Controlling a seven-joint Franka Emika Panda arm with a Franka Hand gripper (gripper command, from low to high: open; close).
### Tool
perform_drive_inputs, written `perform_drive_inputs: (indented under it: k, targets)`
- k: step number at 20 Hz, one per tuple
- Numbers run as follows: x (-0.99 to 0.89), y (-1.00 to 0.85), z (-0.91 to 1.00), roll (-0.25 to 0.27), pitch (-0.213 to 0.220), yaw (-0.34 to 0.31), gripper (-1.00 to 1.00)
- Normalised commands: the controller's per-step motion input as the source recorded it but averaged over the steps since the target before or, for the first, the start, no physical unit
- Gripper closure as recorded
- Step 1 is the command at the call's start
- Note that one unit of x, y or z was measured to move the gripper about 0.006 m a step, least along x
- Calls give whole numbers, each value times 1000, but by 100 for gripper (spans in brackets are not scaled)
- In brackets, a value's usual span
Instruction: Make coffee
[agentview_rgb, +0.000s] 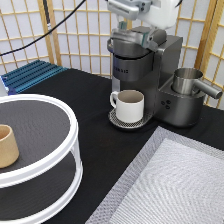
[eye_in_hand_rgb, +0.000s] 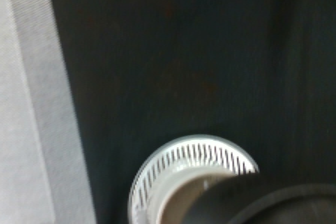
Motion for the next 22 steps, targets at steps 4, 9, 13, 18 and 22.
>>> perform_drive_inputs:
  k: [4, 9, 13, 18, 22]
  targets:
    - [-197, -285, 481, 26, -5, 0, -100]
    - [-268, -752, -207, 17, -42, -55, -100]
    - [-561, -441, -631, -14, -82, -59, -100]
    - [-605, -22, -865, -72, -71, -15, -100]
    - [-490, 14, -1000, -49, -25, 0, -100]
